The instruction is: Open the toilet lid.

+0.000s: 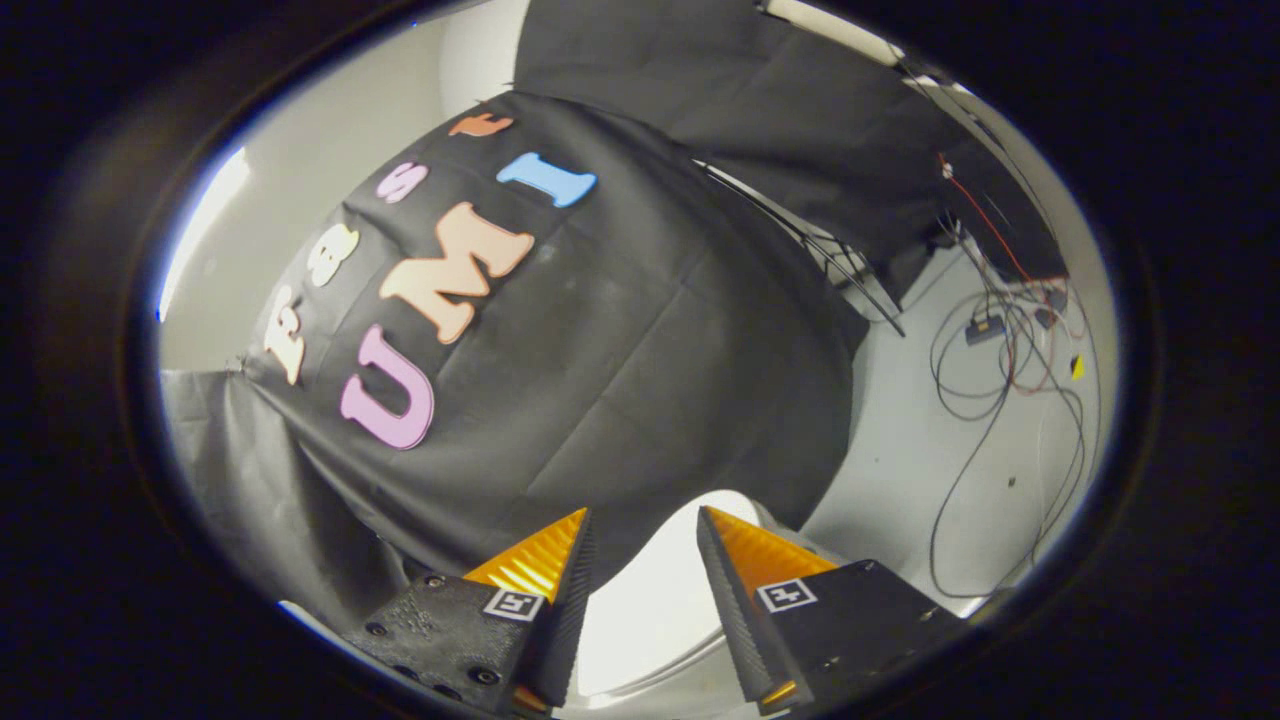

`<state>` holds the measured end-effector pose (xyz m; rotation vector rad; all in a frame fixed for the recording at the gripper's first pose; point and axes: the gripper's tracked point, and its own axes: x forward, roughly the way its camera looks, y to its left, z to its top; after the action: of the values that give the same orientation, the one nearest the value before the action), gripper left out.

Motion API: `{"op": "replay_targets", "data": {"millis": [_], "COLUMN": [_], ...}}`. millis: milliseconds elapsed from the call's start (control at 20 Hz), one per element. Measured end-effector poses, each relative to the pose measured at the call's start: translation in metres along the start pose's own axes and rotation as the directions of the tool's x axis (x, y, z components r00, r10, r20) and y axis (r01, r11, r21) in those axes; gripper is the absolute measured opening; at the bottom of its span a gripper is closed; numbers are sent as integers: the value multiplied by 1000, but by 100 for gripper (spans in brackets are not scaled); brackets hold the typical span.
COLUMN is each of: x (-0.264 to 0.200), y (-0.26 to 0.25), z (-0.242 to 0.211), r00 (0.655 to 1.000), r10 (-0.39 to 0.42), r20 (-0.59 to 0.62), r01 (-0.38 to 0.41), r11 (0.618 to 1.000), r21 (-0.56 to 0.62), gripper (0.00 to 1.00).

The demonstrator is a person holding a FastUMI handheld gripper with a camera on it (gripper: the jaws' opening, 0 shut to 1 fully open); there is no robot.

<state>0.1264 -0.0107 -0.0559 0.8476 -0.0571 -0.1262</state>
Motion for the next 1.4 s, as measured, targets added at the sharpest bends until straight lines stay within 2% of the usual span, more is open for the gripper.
{"op": "replay_targets", "data": {"millis": [200, 400, 600, 700, 850, 1150, 1250, 1300, 1400], "x": [11, 24, 42, 53, 64, 93, 100, 103, 107], "y": [-34, -70, -99, -108, -119, -140, -141, -138, -138], "z": [-23, -48, -80, -93, -105, -92, -84, -83, -85], "r00": [999, 995, 982, 976, 976, 992, 996, 997, 995], "r10": [-23, -78, -116, -108, -81, -38, -8, 14, 41], "r20": [-26, -66, -152, -189, -202, -123, -90, -80, -91], "r01": [26, 89, 152, 160, 150, 89, 51, 27, 10], "r11": [995, 978, 957, 944, 924, 890, 873, 871, 867], "r21": [97, 187, 249, 288, 353, 446, 485, 491, 498], "gripper": [63, 63, 63, 63, 63, 63, 59, 52, 52]}}
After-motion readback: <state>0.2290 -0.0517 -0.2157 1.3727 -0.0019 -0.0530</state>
